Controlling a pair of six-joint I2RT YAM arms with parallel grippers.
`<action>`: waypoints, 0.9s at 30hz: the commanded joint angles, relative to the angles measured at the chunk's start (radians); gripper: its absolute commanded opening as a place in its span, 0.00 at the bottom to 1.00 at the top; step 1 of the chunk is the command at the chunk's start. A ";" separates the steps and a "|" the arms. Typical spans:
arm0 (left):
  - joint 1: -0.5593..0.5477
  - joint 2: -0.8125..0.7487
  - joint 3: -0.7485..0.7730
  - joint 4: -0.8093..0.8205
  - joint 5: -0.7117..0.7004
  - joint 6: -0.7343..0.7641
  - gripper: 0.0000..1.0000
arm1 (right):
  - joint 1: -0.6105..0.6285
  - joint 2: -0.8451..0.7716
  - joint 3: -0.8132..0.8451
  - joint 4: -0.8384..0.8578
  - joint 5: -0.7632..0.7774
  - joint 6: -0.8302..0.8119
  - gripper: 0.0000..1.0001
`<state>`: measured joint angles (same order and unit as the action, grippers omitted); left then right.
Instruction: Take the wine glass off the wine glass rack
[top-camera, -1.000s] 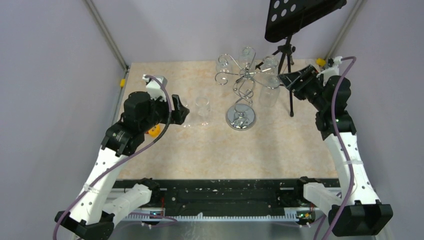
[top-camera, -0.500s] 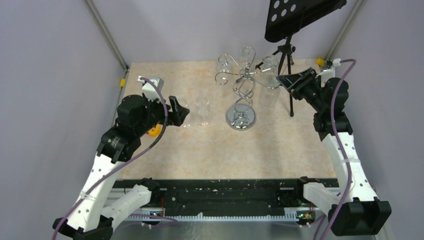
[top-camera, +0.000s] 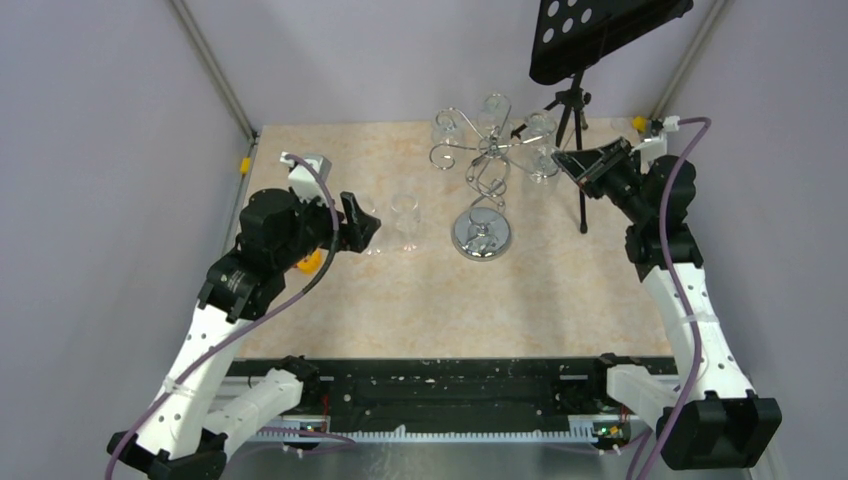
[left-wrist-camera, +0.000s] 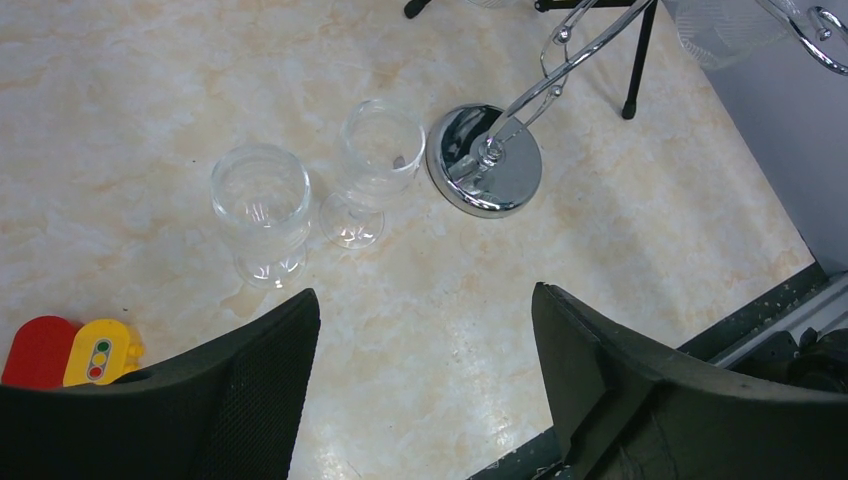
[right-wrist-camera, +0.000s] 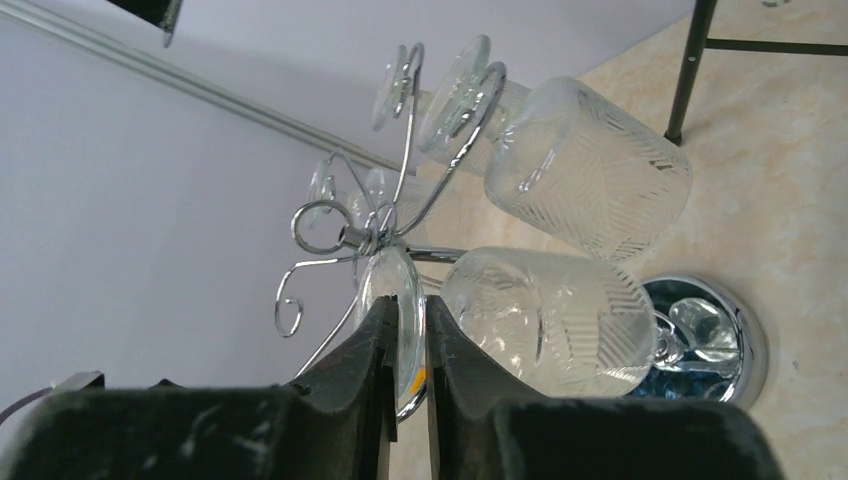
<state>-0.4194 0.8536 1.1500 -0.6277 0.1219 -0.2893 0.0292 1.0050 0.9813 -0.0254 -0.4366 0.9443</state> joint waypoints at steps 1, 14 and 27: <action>0.004 0.008 -0.005 0.056 0.040 0.008 0.81 | -0.009 -0.012 0.020 0.047 -0.037 -0.009 0.05; 0.004 0.008 -0.009 0.061 0.020 0.006 0.79 | -0.009 -0.096 -0.010 0.079 0.066 0.147 0.00; 0.004 0.000 -0.011 0.057 -0.008 0.009 0.79 | -0.009 -0.161 -0.065 0.149 0.050 0.300 0.00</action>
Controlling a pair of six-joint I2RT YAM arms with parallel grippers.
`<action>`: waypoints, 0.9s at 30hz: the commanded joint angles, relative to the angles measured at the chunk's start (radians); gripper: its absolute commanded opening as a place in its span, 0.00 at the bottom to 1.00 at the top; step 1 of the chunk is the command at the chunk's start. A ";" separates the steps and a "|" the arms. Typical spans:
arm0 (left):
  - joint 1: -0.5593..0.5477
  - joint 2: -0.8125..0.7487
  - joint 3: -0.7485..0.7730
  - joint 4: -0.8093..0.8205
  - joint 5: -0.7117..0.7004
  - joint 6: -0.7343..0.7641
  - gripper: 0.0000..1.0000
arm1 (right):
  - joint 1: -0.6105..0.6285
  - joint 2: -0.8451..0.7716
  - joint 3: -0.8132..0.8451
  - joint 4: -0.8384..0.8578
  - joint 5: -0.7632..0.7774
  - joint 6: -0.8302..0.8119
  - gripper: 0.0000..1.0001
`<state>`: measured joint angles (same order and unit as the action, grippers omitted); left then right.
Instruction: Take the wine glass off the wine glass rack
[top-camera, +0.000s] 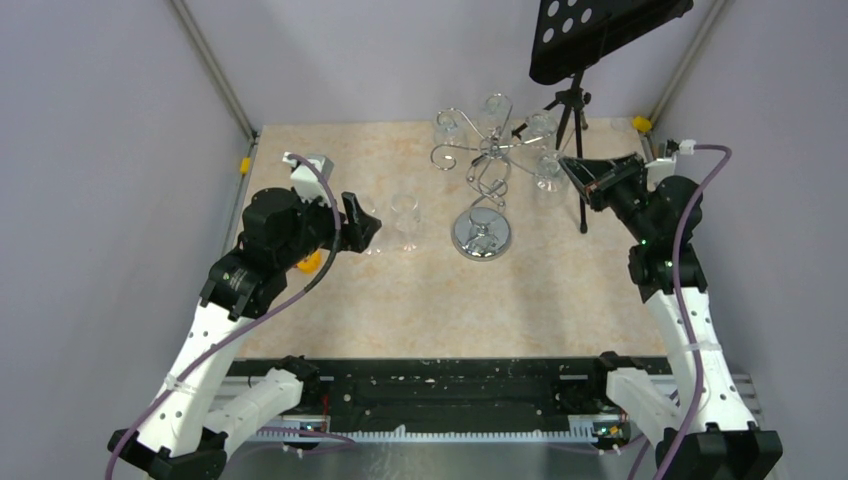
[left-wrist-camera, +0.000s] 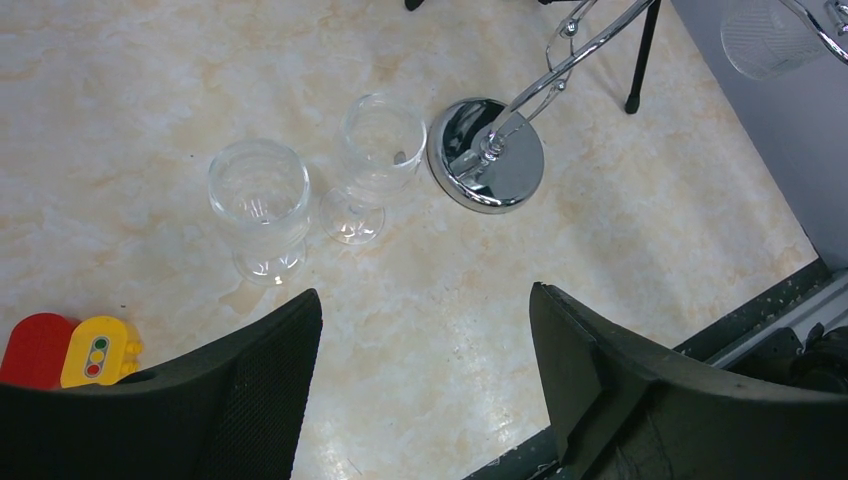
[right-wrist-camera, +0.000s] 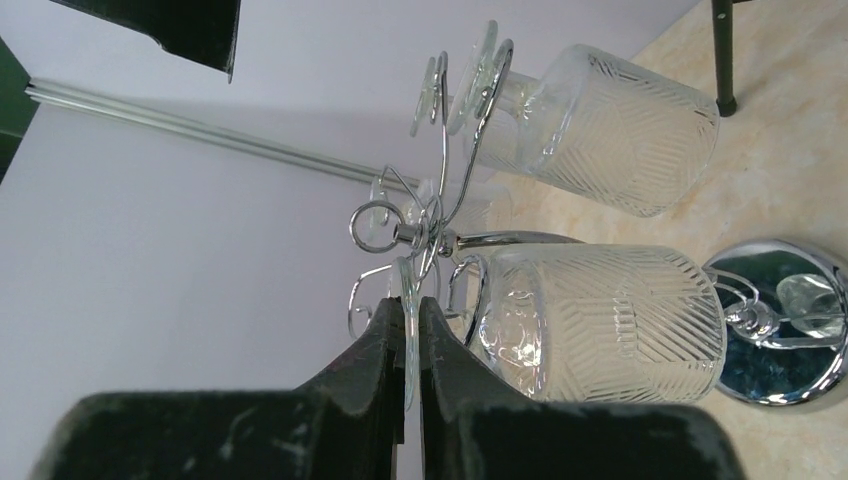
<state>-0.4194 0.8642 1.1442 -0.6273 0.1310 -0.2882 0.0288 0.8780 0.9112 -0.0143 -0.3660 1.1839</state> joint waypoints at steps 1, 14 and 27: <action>0.004 -0.010 -0.005 0.056 -0.022 0.013 0.79 | -0.009 -0.020 0.005 0.149 -0.036 0.065 0.00; 0.004 -0.007 -0.002 0.054 -0.050 0.018 0.79 | 0.022 0.060 0.004 0.252 -0.120 0.104 0.00; 0.004 -0.005 -0.005 0.054 -0.047 0.014 0.79 | 0.095 0.096 0.015 0.318 0.015 0.049 0.00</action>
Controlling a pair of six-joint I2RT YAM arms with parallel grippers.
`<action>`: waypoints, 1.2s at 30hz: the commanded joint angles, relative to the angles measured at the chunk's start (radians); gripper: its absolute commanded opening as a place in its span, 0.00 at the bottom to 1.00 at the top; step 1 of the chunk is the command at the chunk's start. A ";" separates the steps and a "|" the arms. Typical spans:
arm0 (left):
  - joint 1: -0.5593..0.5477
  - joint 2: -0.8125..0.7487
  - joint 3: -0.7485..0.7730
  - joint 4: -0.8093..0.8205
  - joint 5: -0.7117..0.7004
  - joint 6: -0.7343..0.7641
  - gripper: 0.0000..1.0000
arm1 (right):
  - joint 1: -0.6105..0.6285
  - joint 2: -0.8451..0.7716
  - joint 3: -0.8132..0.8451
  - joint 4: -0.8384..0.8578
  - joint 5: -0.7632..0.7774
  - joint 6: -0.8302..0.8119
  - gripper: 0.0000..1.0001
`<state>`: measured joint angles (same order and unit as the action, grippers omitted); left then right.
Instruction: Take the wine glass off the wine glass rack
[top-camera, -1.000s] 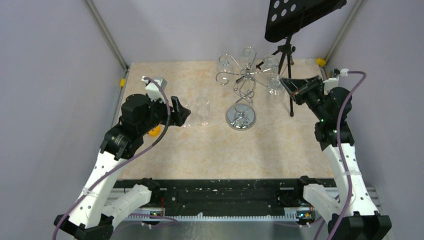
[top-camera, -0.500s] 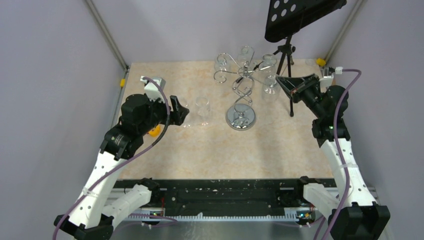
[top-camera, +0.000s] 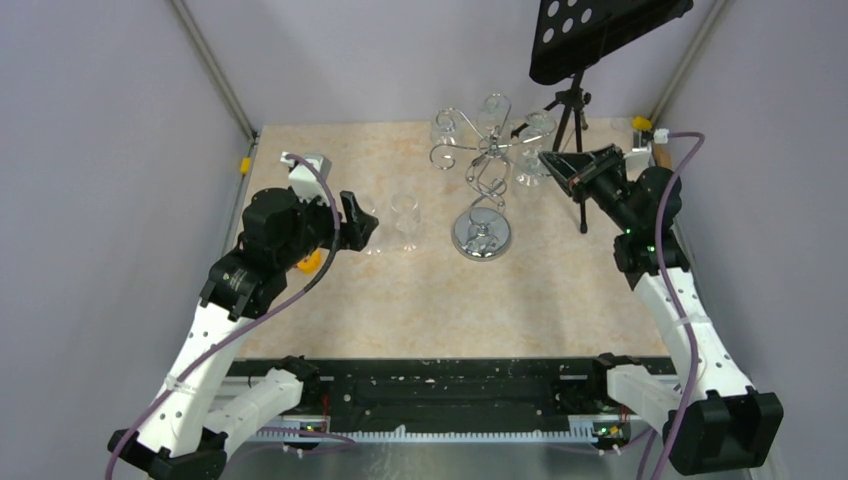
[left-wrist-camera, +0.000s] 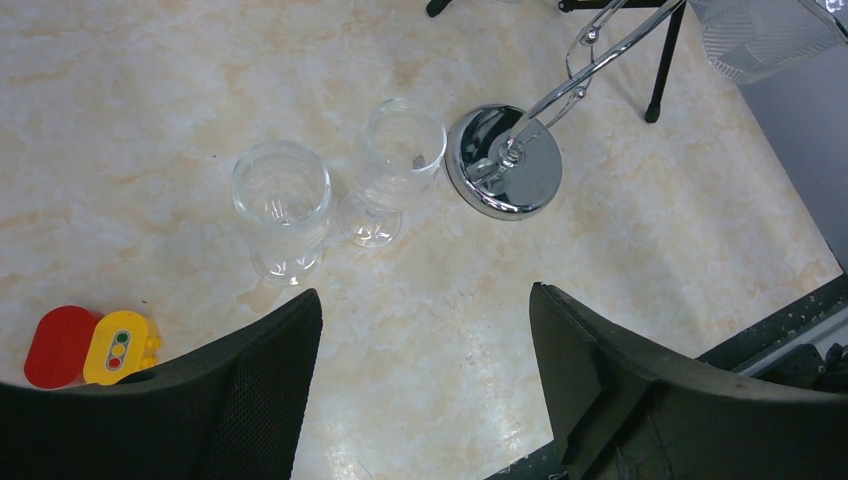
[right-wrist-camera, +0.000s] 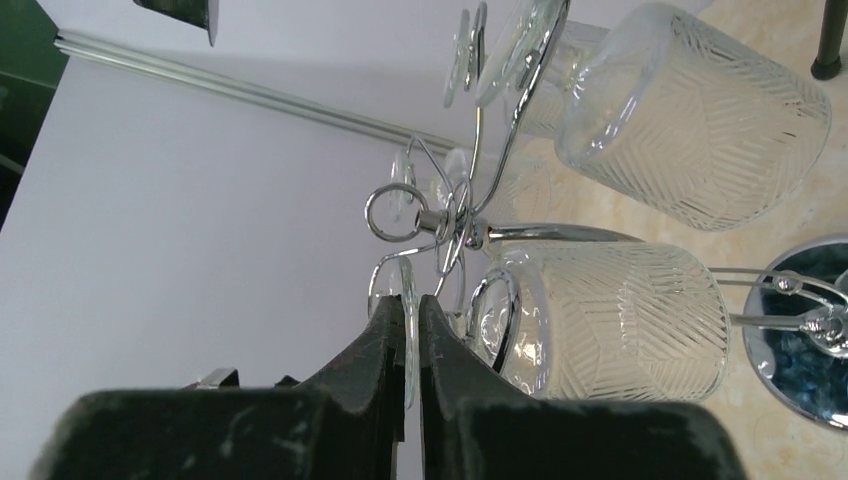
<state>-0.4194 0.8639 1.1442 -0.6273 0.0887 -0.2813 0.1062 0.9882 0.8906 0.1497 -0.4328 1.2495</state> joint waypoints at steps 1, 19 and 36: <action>0.004 -0.005 -0.006 0.054 -0.004 0.007 0.79 | 0.018 -0.013 0.032 0.171 0.097 -0.017 0.00; 0.004 -0.016 -0.017 0.058 0.005 -0.013 0.79 | 0.022 -0.031 -0.016 0.161 0.309 0.082 0.00; 0.004 -0.029 -0.026 0.058 0.003 -0.016 0.79 | 0.061 0.038 0.139 -0.065 0.373 0.091 0.00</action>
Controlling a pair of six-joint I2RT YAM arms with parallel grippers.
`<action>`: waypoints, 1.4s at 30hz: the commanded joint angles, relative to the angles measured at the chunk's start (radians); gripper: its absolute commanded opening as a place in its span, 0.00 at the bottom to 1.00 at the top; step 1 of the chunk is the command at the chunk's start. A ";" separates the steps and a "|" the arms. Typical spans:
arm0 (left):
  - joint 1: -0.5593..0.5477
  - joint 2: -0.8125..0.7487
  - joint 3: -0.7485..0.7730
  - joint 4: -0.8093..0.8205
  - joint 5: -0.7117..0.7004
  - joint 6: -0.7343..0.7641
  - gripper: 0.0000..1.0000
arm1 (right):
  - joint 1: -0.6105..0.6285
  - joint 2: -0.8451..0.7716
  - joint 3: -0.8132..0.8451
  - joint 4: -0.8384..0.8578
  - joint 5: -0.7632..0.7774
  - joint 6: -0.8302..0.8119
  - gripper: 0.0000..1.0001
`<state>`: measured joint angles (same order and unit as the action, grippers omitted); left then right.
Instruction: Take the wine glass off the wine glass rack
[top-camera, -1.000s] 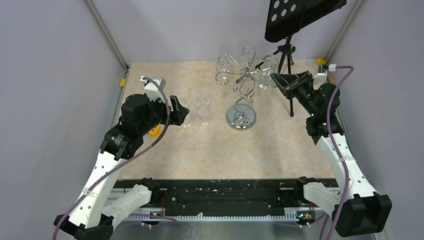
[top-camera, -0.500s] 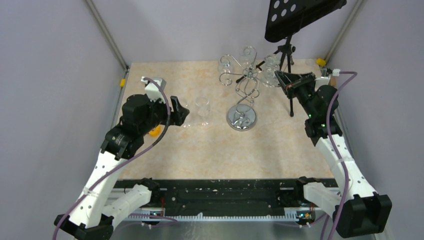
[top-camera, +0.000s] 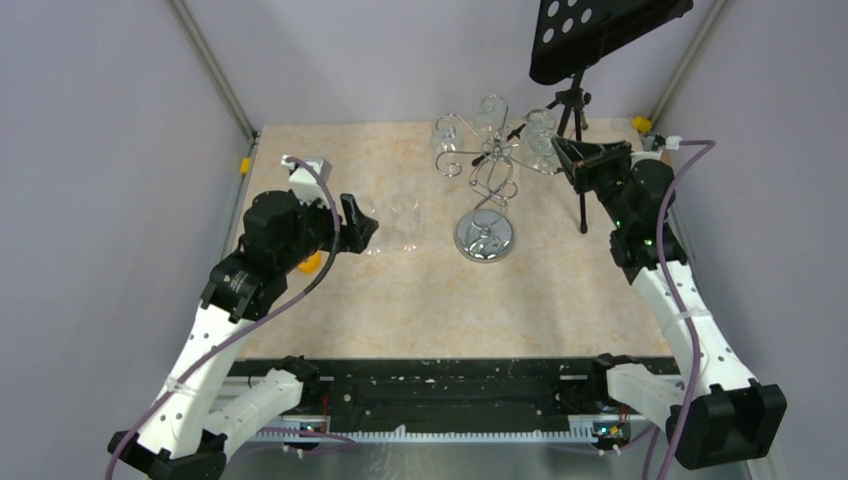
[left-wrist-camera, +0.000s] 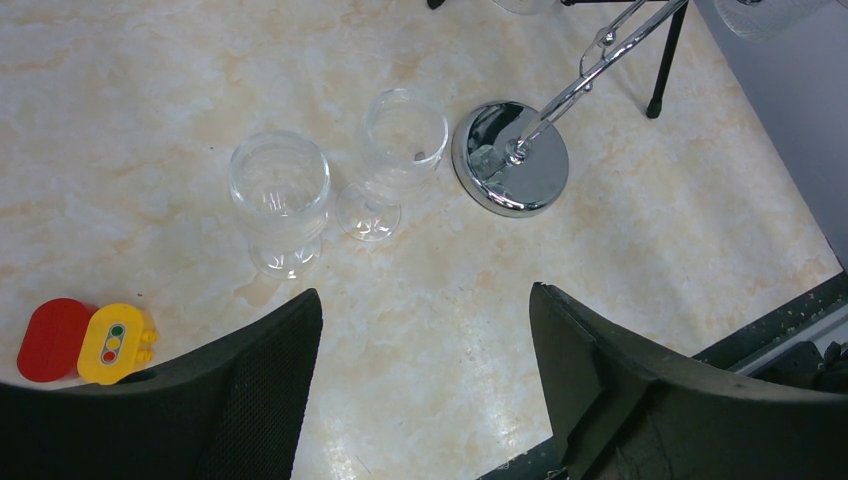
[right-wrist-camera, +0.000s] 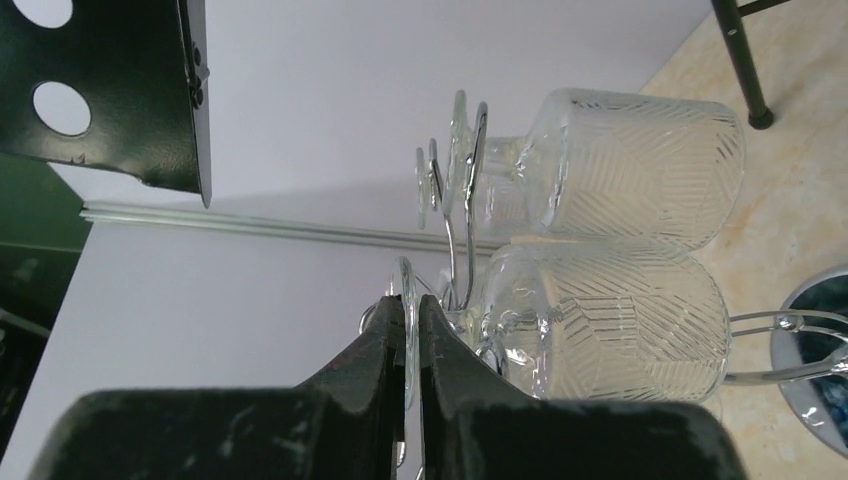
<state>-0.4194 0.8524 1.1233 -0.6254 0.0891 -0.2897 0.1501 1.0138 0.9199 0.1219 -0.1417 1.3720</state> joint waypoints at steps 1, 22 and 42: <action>0.004 -0.018 -0.005 0.056 0.001 -0.008 0.79 | 0.020 0.018 0.129 -0.062 0.088 -0.041 0.00; 0.004 -0.047 -0.010 0.043 -0.012 -0.003 0.79 | 0.026 -0.027 0.148 -0.120 0.163 -0.100 0.00; 0.004 -0.074 -0.009 0.103 0.049 -0.040 0.79 | 0.025 -0.320 0.022 -0.282 0.331 -0.100 0.00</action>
<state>-0.4194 0.7872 1.1175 -0.6022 0.1005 -0.3080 0.1661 0.7937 0.9405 -0.1925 0.1593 1.2758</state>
